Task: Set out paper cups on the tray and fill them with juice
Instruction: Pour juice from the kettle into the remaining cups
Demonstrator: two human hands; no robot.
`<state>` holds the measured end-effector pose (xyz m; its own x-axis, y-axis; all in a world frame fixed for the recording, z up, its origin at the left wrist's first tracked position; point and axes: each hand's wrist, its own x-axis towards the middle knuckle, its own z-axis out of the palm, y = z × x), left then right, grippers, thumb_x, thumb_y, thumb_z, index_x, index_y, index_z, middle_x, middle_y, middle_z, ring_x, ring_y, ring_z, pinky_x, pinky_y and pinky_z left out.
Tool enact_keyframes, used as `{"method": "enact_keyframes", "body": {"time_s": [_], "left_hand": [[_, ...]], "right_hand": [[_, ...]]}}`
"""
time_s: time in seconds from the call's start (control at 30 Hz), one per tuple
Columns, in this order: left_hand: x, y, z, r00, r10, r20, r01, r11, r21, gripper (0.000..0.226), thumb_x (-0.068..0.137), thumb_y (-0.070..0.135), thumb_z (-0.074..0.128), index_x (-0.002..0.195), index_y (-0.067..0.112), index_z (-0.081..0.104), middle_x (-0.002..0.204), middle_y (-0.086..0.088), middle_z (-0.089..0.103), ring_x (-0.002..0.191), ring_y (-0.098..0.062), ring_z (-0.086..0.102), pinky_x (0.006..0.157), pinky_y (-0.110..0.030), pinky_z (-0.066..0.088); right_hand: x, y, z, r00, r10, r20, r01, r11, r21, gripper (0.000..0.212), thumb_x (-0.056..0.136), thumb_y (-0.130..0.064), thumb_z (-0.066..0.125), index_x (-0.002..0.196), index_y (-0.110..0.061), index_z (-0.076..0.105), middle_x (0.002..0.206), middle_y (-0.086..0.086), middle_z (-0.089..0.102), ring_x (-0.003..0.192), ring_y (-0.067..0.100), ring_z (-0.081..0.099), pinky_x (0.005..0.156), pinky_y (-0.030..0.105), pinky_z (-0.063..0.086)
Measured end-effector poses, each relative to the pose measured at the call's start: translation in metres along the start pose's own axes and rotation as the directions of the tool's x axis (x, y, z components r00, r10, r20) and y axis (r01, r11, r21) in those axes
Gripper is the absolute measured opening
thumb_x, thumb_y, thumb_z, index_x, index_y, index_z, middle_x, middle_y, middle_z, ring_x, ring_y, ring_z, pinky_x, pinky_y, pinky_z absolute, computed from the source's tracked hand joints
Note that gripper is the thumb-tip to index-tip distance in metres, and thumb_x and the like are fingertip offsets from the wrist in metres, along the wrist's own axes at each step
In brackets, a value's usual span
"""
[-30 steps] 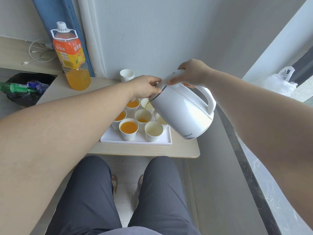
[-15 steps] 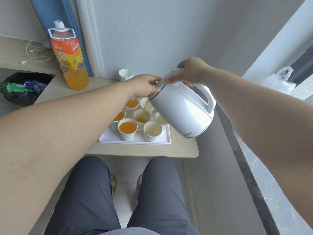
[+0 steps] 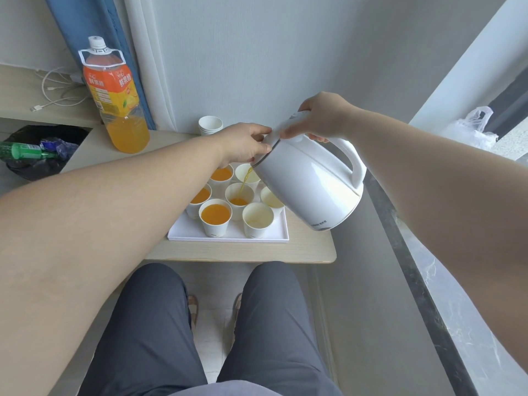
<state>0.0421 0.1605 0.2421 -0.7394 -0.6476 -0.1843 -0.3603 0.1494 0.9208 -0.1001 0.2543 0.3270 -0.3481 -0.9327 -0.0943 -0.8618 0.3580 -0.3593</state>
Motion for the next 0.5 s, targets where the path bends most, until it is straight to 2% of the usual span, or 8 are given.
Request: {"method": "enact_keyframes", "body": {"time_s": [0.13, 0.5], "left_hand": [[0.0000, -0.0002, -0.0011, 1.000, 0.001, 0.009, -0.001, 1.000, 0.018, 0.051, 0.093, 0.012, 0.057, 0.142, 0.019, 0.044, 0.138, -0.004, 0.052, 0.123, -0.020, 0.053, 0.098, -0.030, 0.047], [-0.0047, 0.0050, -0.0007, 1.000, 0.018, -0.006, -0.018, 1.000, 0.015, 0.049, 0.093, 0.011, 0.056, 0.140, 0.019, 0.045, 0.137, -0.005, 0.052, 0.122, -0.020, 0.052, 0.096, -0.027, 0.046]], "right_hand": [[-0.0006, -0.0006, -0.0008, 1.000, 0.004, 0.004, -0.004, 1.000, -0.005, 0.037, 0.071, -0.044, 0.077, 0.071, -0.014, 0.055, 0.054, -0.002, 0.052, 0.046, 0.015, 0.046, 0.051, 0.026, 0.037], [-0.0018, -0.0033, -0.0035, 1.000, 0.007, -0.003, -0.007, 0.999, -0.037, 0.040, 0.072, -0.045, 0.076, 0.063, -0.016, 0.050, 0.052, -0.002, 0.052, 0.047, 0.014, 0.046, 0.051, 0.026, 0.037]]}}
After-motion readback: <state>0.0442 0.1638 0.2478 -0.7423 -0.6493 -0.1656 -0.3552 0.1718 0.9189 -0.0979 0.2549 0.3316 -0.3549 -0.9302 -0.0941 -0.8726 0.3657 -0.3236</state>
